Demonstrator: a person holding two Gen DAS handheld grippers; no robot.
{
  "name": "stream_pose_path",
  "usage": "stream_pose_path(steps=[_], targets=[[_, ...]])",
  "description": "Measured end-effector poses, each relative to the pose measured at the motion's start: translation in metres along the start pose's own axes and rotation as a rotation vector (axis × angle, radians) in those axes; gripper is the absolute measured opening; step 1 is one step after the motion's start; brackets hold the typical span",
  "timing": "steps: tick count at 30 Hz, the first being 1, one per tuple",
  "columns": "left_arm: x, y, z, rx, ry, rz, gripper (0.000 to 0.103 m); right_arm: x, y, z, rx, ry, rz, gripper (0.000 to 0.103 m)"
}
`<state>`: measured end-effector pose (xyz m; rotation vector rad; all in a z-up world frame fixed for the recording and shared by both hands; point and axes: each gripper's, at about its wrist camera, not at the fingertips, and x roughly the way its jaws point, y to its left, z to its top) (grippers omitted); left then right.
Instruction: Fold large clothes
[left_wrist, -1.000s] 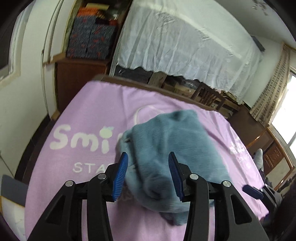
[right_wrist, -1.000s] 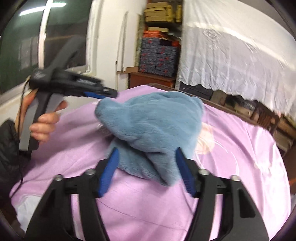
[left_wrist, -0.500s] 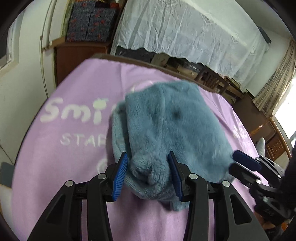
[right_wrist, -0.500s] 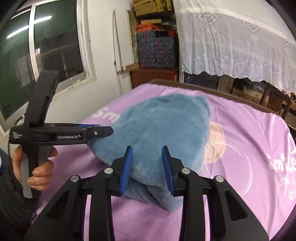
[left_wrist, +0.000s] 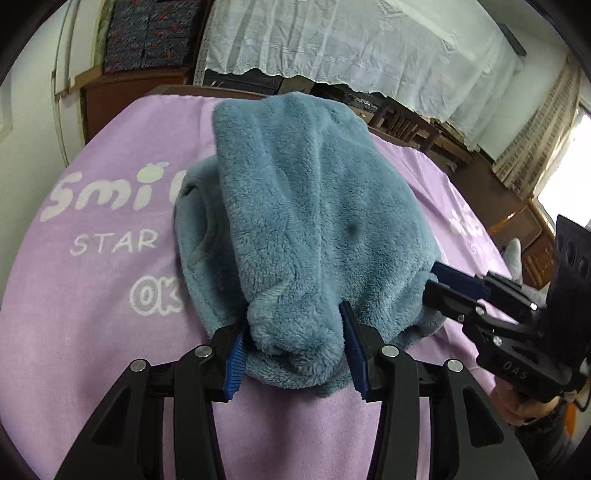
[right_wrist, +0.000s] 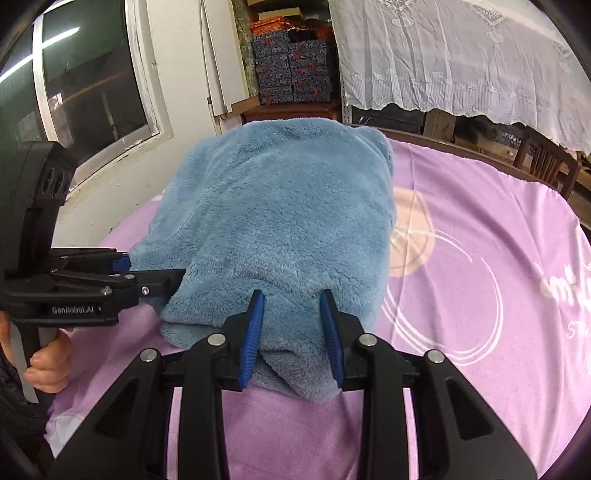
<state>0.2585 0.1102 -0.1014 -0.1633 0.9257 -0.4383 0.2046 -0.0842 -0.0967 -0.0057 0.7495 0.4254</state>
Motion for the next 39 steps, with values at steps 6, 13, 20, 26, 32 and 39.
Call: stream_pose_path(steps=[6,13,20,26,32,39], targets=[[-0.036,-0.004,0.018,0.023,-0.097,0.069,0.045,-0.013,-0.001,0.005,0.028,-0.012,0.04,0.03],[-0.049,-0.02,0.055,0.033,-0.165,0.087,0.045,-0.019,-0.005,0.03,0.06,-0.046,0.045,0.031],[-0.014,-0.02,0.09,-0.018,-0.141,0.033,0.045,0.0,-0.015,0.074,0.151,-0.044,0.165,0.031],[0.035,-0.006,0.094,-0.055,-0.063,0.04,0.046,0.041,-0.035,0.092,0.268,0.008,0.251,0.031],[0.049,0.019,0.087,-0.1,-0.05,-0.034,0.049,0.063,-0.065,0.079,0.357,0.031,0.347,0.017],[0.035,0.035,0.082,-0.152,-0.062,-0.066,0.048,0.063,-0.112,0.063,0.513,0.041,0.413,0.0]])
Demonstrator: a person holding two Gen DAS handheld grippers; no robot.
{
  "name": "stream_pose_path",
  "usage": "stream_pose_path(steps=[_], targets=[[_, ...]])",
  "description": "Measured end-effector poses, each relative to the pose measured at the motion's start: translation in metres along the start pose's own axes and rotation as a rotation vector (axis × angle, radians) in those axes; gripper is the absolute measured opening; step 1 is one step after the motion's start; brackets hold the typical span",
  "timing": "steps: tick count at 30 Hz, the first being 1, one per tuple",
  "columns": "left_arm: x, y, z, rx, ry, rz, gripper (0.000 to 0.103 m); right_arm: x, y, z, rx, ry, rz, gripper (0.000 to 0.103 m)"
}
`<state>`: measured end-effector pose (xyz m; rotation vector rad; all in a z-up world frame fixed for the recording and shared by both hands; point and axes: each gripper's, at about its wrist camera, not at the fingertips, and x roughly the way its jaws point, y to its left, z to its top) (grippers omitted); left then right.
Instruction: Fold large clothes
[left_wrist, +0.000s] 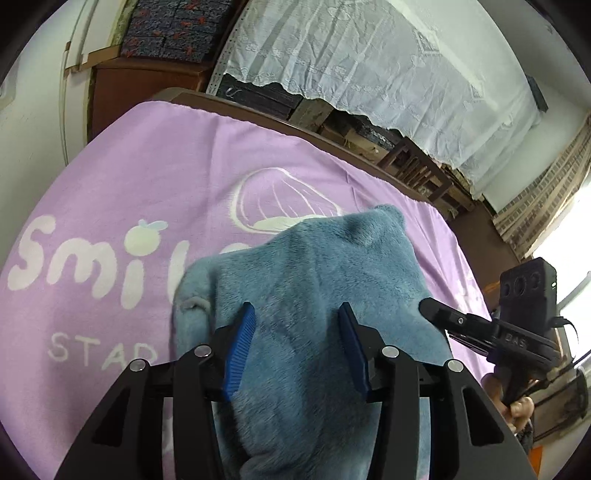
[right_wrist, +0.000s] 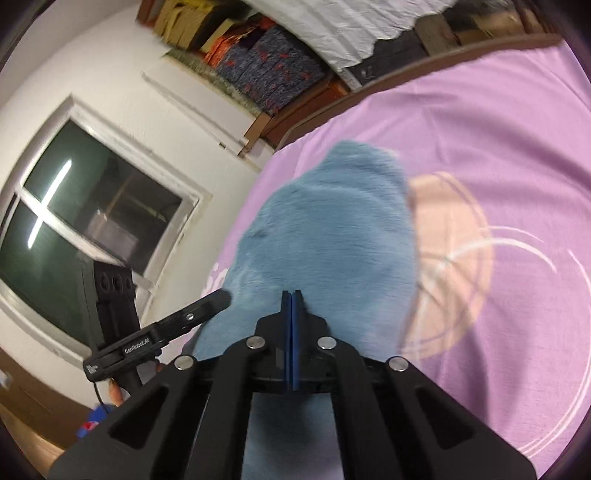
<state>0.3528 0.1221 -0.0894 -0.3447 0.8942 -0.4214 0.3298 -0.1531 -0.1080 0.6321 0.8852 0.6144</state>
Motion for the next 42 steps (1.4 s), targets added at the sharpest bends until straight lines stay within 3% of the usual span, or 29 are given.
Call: stream_pose_path(steps=[2,4,6,10,13,18,23,28,36,42], targets=[[-0.01,0.003,-0.001,-0.02,-0.019,-0.004,0.046,-0.009,-0.004,0.0,0.013,-0.018,-0.021,0.0],[-0.031,0.003,-0.004,-0.021,-0.069,0.023,0.046,-0.019,-0.002,0.0,0.017,-0.035,-0.023,0.007],[-0.055,-0.003,-0.009,-0.011,-0.128,-0.002,0.046,-0.032,0.008,-0.002,-0.013,-0.069,-0.036,0.03],[-0.086,-0.023,-0.021,0.016,-0.2,-0.074,0.048,-0.055,0.038,-0.012,-0.078,-0.1,0.028,0.032],[-0.086,-0.041,-0.035,0.052,-0.175,-0.101,0.048,-0.058,0.067,-0.026,-0.144,-0.09,0.072,0.033],[-0.07,-0.052,-0.056,0.08,-0.112,-0.076,0.048,-0.043,0.099,-0.051,-0.225,-0.022,0.107,0.039],[-0.047,-0.047,-0.074,0.107,-0.03,-0.013,0.048,-0.016,0.092,-0.063,-0.206,0.049,0.073,0.039],[-0.035,-0.048,-0.08,0.146,-0.01,0.038,0.051,-0.005,0.063,-0.065,-0.119,0.1,0.08,0.029],[-0.033,-0.05,-0.087,0.173,-0.004,0.063,0.064,-0.018,0.026,-0.06,0.01,0.106,0.169,0.025],[-0.044,-0.053,-0.102,0.192,-0.013,0.108,0.08,-0.033,0.012,-0.054,0.05,0.07,0.15,0.025]])
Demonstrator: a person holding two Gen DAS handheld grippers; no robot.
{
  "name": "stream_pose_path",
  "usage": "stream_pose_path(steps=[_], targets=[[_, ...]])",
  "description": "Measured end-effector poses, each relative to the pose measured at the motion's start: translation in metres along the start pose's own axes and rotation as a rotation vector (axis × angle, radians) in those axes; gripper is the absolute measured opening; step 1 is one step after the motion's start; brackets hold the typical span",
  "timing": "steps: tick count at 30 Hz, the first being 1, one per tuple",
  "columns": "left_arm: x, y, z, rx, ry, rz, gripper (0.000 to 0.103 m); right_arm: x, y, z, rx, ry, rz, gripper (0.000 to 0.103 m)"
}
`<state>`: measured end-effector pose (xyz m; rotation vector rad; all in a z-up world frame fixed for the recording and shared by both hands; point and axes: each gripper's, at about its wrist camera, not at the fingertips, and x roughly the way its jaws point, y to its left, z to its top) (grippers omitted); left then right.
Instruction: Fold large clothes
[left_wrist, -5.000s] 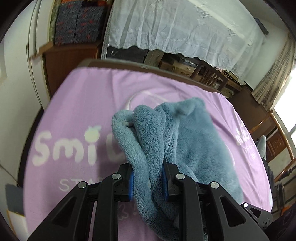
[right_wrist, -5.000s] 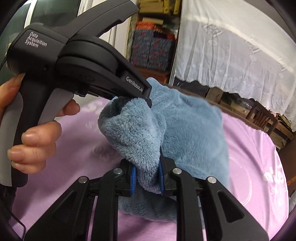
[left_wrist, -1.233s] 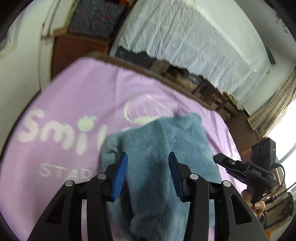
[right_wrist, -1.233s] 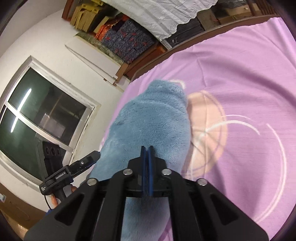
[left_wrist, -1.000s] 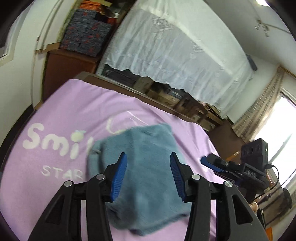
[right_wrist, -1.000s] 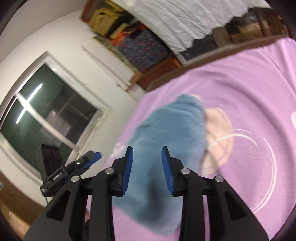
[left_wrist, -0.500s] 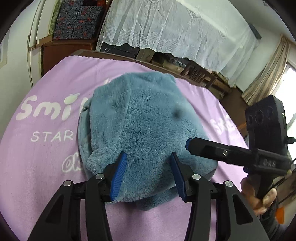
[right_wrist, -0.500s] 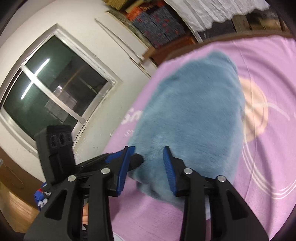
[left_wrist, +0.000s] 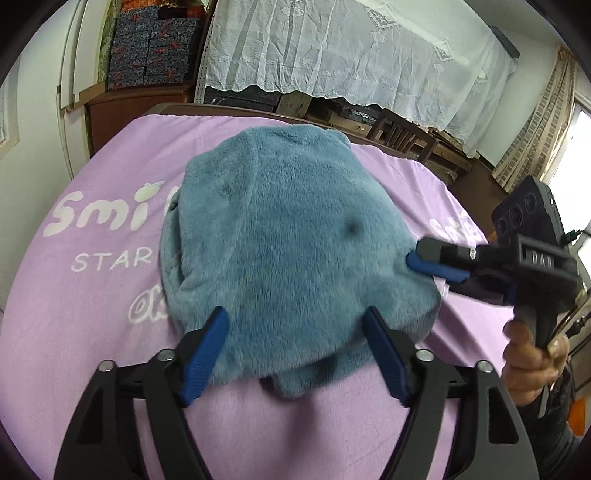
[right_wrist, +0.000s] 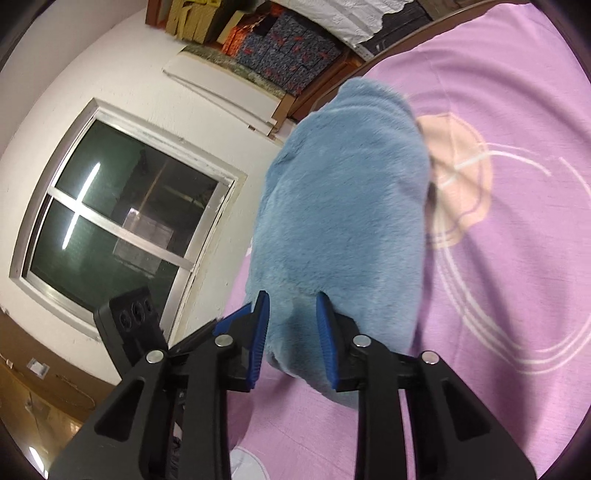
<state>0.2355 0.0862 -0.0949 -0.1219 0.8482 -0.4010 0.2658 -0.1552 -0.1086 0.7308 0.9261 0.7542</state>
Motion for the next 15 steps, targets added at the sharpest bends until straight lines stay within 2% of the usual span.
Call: stream_pose_path(steps=[2,3,4,5,6,7,9,10,15], targets=[[-0.007,-0.001,-0.004,0.002,-0.017,0.023,0.084,-0.012,-0.003,0.001,0.006,-0.041,-0.039,0.027],[-0.013,-0.001,-0.006,0.003,-0.035,0.046,0.088,-0.016,-0.003,0.002,0.011,-0.062,-0.057,0.035],[-0.018,-0.002,-0.008,0.003,-0.055,0.079,0.09,-0.025,-0.006,0.003,0.016,-0.102,-0.122,0.047],[-0.026,-0.003,-0.008,0.007,-0.091,0.137,0.093,-0.032,-0.008,0.003,0.015,-0.134,-0.17,0.062],[-0.031,-0.004,-0.008,0.015,-0.115,0.174,0.093,-0.039,-0.011,0.004,0.012,-0.167,-0.21,0.062],[-0.037,-0.005,-0.006,0.026,-0.139,0.209,0.093,-0.048,-0.016,0.005,0.023,-0.189,-0.213,0.062],[-0.047,-0.008,0.001,0.047,-0.183,0.257,0.096,-0.057,-0.022,0.005,0.053,-0.209,-0.159,0.062],[-0.052,-0.009,0.005,0.057,-0.197,0.267,0.097,-0.063,-0.023,0.006,0.063,-0.225,-0.122,0.063],[-0.069,-0.013,0.024,0.097,-0.251,0.283,0.099,-0.069,-0.015,0.007,0.021,-0.254,-0.075,0.075]])
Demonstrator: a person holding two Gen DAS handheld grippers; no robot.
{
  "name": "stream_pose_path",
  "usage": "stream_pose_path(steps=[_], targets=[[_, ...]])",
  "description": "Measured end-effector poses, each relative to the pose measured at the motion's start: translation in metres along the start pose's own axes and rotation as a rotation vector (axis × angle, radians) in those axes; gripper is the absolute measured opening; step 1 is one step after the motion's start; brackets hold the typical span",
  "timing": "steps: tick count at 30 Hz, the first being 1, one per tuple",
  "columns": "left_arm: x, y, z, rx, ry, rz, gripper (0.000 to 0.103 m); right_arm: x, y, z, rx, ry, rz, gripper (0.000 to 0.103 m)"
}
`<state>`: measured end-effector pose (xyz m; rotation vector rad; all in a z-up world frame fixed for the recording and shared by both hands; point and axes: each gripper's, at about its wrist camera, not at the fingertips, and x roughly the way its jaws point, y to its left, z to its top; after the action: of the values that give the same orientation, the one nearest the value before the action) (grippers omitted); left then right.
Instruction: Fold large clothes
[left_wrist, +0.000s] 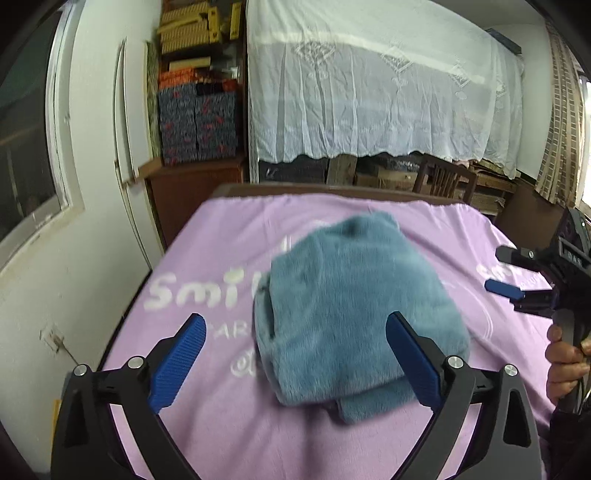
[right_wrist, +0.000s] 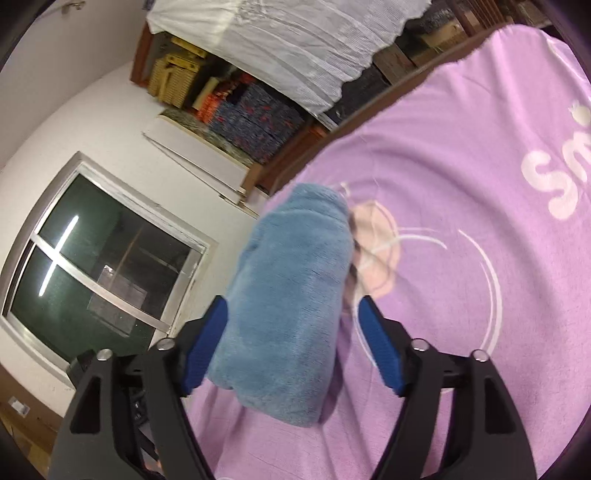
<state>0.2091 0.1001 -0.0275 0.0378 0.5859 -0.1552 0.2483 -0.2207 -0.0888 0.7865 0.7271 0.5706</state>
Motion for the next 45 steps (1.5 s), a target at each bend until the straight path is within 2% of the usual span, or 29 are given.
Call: stream_pose_path(steps=[7,11,13,18,20,23,25,27,30,37,45], targets=[[0.009,-0.001,0.01,0.014,0.003,-0.012,0.099,0.011,0.022,-0.006,-0.033,0.047,0.049,0.082],[0.03,0.006,0.014,-0.021,0.05,-0.067,0.099,0.013,0.021,-0.008,-0.031,0.056,0.057,0.085],[0.048,0.019,0.015,-0.08,0.109,-0.135,0.099,0.015,0.02,-0.008,-0.022,0.061,0.062,0.086],[0.086,0.064,-0.005,-0.318,0.244,-0.289,0.099,0.023,0.017,-0.008,-0.008,0.088,0.051,0.088],[0.091,0.078,-0.011,-0.39,0.271,-0.337,0.099,0.028,0.015,-0.01,-0.006,0.106,0.045,0.088],[0.088,0.092,-0.015,-0.453,0.257,-0.392,0.099,0.03,0.012,-0.012,0.009,0.114,0.051,0.088],[0.088,0.094,-0.013,-0.461,0.253,-0.423,0.099,0.03,0.012,-0.013,0.011,0.113,0.055,0.088],[0.094,0.089,-0.016,-0.461,0.29,-0.47,0.099,0.032,0.012,-0.014,0.011,0.121,0.052,0.089],[0.104,0.076,-0.02,-0.439,0.351,-0.488,0.099,0.04,0.012,-0.018,0.008,0.148,0.041,0.089],[0.116,0.066,-0.027,-0.464,0.398,-0.58,0.099,0.046,0.01,-0.023,0.021,0.171,0.048,0.09],[0.139,0.042,-0.021,-0.41,0.44,-0.585,0.1,0.066,0.009,-0.03,0.022,0.222,0.022,0.091]])
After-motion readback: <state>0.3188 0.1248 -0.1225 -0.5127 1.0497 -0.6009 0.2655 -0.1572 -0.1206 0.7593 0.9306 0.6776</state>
